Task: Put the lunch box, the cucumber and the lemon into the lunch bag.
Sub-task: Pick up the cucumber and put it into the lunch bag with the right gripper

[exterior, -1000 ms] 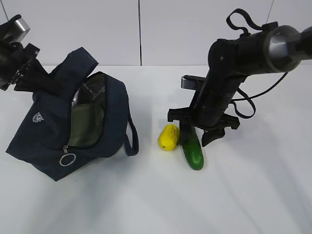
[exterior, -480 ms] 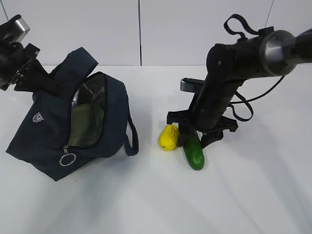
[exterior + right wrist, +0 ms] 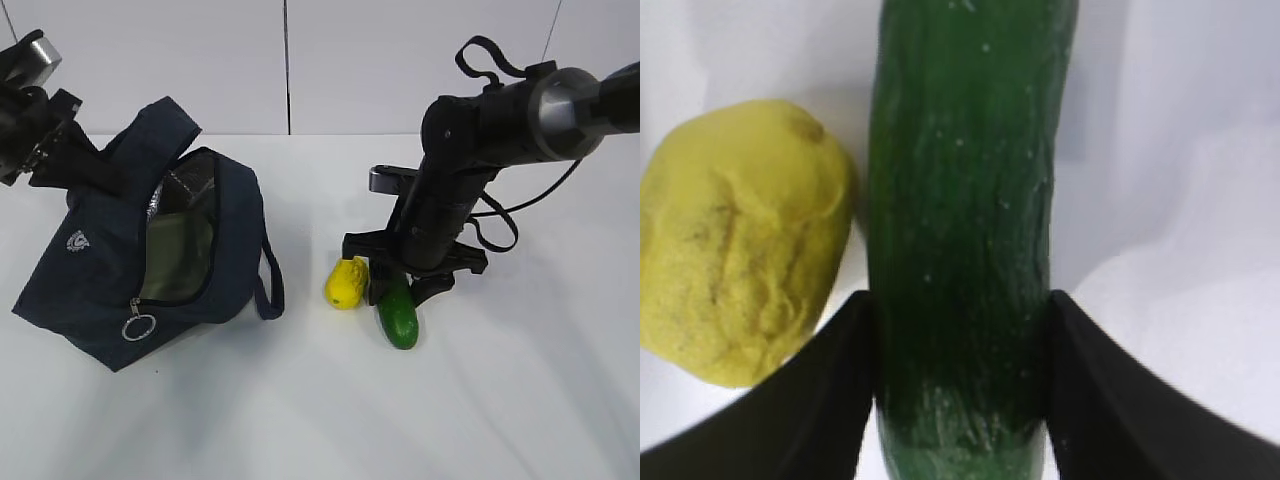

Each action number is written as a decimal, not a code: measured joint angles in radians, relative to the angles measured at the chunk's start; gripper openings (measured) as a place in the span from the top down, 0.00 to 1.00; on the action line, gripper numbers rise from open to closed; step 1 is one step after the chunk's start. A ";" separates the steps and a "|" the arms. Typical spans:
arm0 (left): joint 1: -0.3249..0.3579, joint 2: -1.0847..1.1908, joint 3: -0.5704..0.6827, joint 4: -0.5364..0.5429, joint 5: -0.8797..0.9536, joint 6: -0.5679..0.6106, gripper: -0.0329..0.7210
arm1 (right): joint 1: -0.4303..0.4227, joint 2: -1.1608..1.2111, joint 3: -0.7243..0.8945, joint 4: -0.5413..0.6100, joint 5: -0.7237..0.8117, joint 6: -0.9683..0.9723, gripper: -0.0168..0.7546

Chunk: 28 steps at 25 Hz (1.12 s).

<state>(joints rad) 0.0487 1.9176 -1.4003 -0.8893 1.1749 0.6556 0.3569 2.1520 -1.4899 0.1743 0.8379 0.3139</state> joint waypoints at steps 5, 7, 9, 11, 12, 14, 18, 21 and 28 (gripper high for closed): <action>0.000 0.000 0.000 0.000 0.000 0.000 0.97 | 0.000 0.000 -0.002 -0.014 0.006 0.000 0.50; 0.000 0.000 0.000 0.000 0.000 0.000 0.97 | 0.000 0.000 -0.002 -0.016 0.010 0.000 0.51; 0.000 0.000 0.000 0.000 0.000 0.000 0.97 | 0.000 0.000 -0.004 -0.019 0.020 0.000 0.51; 0.000 0.000 0.000 0.000 0.000 0.000 0.97 | 0.000 0.000 -0.014 -0.021 0.056 0.000 0.51; 0.000 0.000 0.000 -0.002 0.000 0.000 0.97 | 0.000 0.000 -0.024 -0.022 0.085 0.000 0.52; 0.000 0.000 0.000 -0.020 0.000 0.000 0.97 | 0.000 0.000 -0.055 -0.022 0.143 0.000 0.52; 0.000 0.000 0.000 -0.055 0.002 0.000 0.97 | 0.000 0.000 -0.145 -0.006 0.236 -0.033 0.52; 0.002 0.000 0.000 -0.088 0.015 0.000 0.97 | 0.000 -0.022 -0.209 0.024 0.259 -0.059 0.52; 0.002 0.000 0.000 -0.203 0.021 0.006 0.97 | 0.000 -0.055 -0.321 0.375 0.242 -0.304 0.52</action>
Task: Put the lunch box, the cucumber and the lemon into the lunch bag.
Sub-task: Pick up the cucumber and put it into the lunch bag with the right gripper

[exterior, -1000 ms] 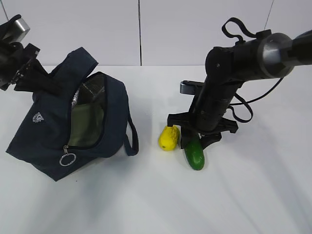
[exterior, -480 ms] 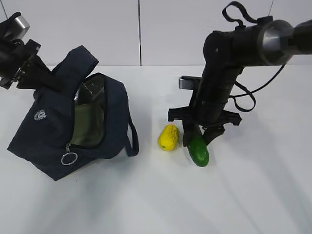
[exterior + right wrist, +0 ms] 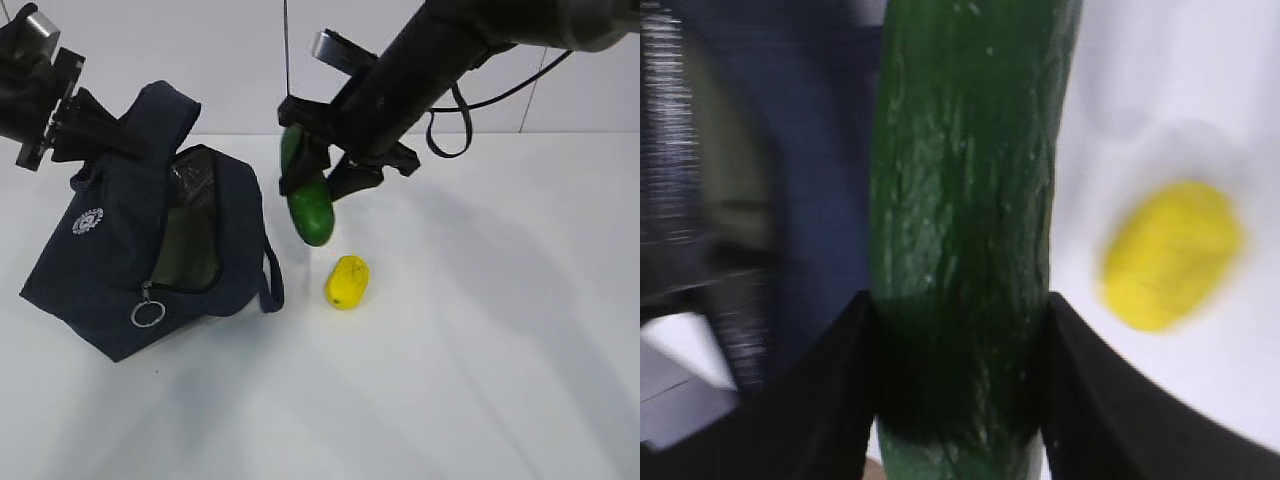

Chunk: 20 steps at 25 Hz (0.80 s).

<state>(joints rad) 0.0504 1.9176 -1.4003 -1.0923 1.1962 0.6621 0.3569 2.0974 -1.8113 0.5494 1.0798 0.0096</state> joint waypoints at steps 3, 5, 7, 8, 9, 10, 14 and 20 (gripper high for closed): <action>0.000 0.000 0.000 -0.002 0.000 0.000 0.97 | 0.000 0.000 -0.001 0.167 -0.050 -0.126 0.52; 0.000 0.000 0.000 -0.005 0.000 0.000 0.97 | 0.000 0.004 -0.002 0.260 -0.065 -0.178 0.52; 0.000 0.000 0.000 -0.008 0.000 0.000 0.97 | 0.000 0.022 -0.003 0.326 -0.069 -0.213 0.52; 0.000 0.000 0.000 -0.007 0.000 0.000 0.97 | 0.000 0.032 -0.005 0.355 -0.069 -0.229 0.52; 0.000 0.000 0.000 -0.008 0.000 0.000 0.97 | 0.000 0.044 -0.005 0.377 -0.069 -0.244 0.52; 0.000 0.000 0.000 -0.008 0.000 0.000 0.97 | 0.002 0.052 -0.005 0.404 -0.067 -0.260 0.52; 0.000 0.000 0.000 -0.015 0.000 0.002 0.97 | 0.020 0.096 -0.005 0.502 -0.058 -0.305 0.52; 0.002 0.000 0.000 -0.017 0.000 0.002 0.97 | 0.069 0.137 -0.007 0.619 -0.047 -0.390 0.52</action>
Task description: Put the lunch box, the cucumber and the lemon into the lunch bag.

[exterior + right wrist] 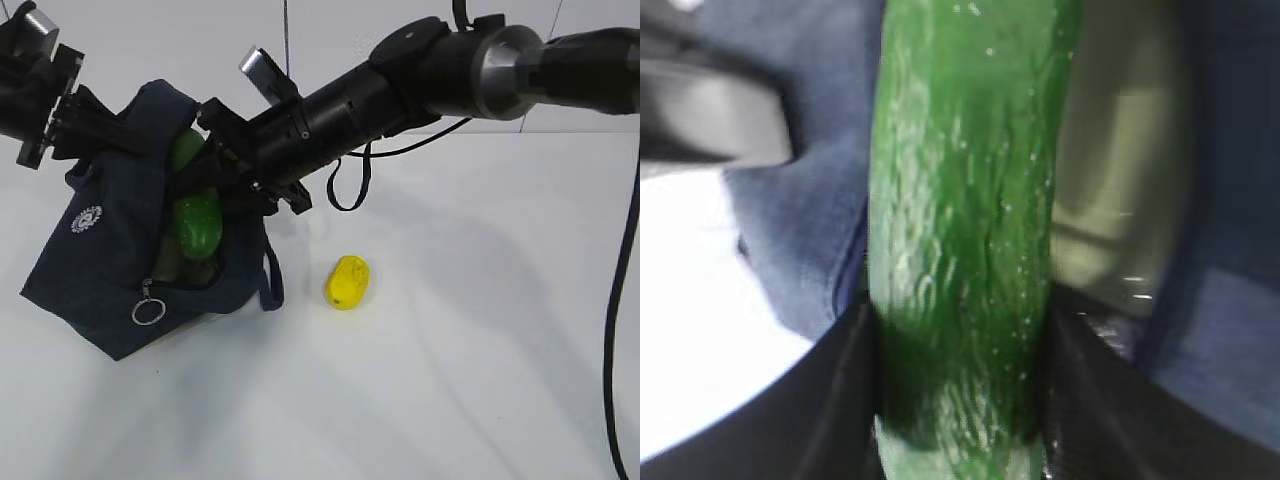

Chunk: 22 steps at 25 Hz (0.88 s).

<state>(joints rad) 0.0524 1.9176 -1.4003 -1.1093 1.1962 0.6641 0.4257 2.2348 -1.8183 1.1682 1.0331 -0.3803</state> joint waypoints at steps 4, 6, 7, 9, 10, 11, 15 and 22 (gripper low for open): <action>0.004 0.000 0.000 0.000 0.000 0.000 0.97 | 0.004 0.034 -0.001 0.037 0.000 -0.015 0.52; 0.004 0.000 0.000 0.000 0.000 0.000 0.97 | 0.004 0.055 -0.001 0.065 -0.014 -0.017 0.52; 0.004 0.000 0.000 0.000 0.000 0.000 0.97 | 0.006 0.064 -0.001 0.074 -0.026 -0.017 0.52; 0.004 0.000 0.000 -0.001 0.000 0.000 0.97 | 0.006 0.071 -0.001 0.083 -0.062 -0.019 0.52; 0.004 0.000 0.000 -0.002 0.000 0.000 0.97 | 0.006 0.071 -0.001 0.085 -0.078 -0.021 0.52; 0.004 0.000 0.000 -0.002 0.000 0.000 0.97 | 0.006 0.071 -0.001 0.090 -0.092 -0.021 0.52; 0.004 0.000 0.000 -0.004 0.000 0.000 0.97 | 0.006 0.071 -0.002 0.093 -0.125 -0.021 0.52; 0.004 0.000 0.000 -0.006 0.000 0.002 0.97 | 0.006 0.071 -0.002 0.091 -0.126 -0.022 0.43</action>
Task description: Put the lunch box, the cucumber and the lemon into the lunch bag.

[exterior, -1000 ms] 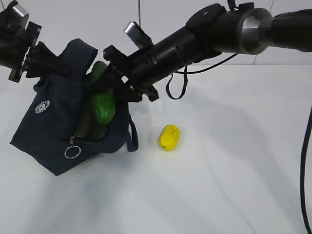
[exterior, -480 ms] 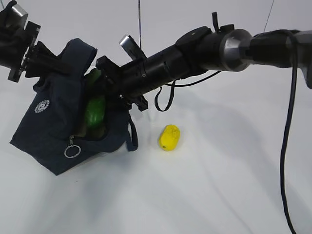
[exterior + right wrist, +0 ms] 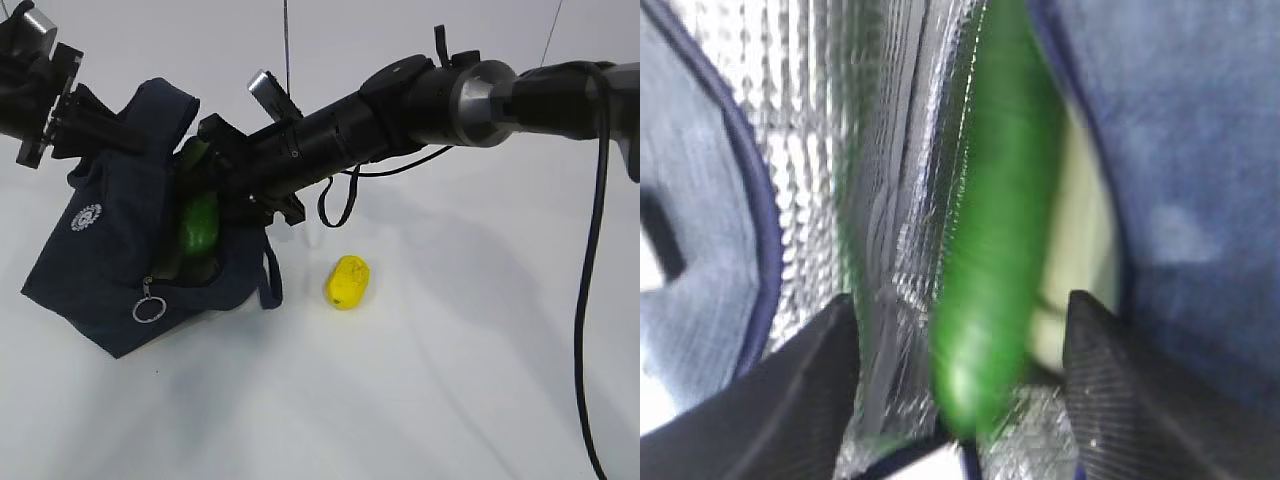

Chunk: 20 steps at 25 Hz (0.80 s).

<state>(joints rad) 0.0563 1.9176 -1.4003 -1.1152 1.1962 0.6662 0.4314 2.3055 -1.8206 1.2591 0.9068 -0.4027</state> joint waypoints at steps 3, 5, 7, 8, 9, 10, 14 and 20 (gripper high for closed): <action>0.000 0.000 0.000 0.000 0.000 0.000 0.97 | 0.000 0.000 0.000 0.000 0.002 0.000 0.36; 0.000 0.000 0.000 0.000 0.000 0.000 0.97 | 0.000 0.000 0.000 0.000 0.004 0.000 0.34; 0.000 0.000 0.000 0.000 -0.002 0.000 0.97 | 0.000 0.000 0.000 0.000 0.011 0.001 0.33; 0.000 0.000 0.000 0.000 -0.002 0.000 0.97 | 0.000 0.000 0.000 0.000 0.020 0.001 0.33; 0.000 0.000 0.000 0.000 -0.002 0.000 0.97 | 0.000 0.000 0.000 0.002 0.034 0.001 0.33; 0.000 0.000 0.000 0.000 -0.002 0.000 0.97 | 0.000 0.000 0.000 0.003 0.051 -0.001 0.33; 0.000 0.000 0.000 0.000 -0.002 0.000 0.97 | -0.002 0.000 0.000 0.006 0.130 -0.063 0.34; 0.000 0.000 0.000 0.017 -0.002 0.004 0.97 | -0.010 -0.002 0.000 -0.002 0.162 -0.092 0.36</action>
<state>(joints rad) 0.0563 1.9176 -1.4003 -1.0985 1.1944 0.6701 0.4215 2.3033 -1.8206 1.2568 1.0688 -0.4950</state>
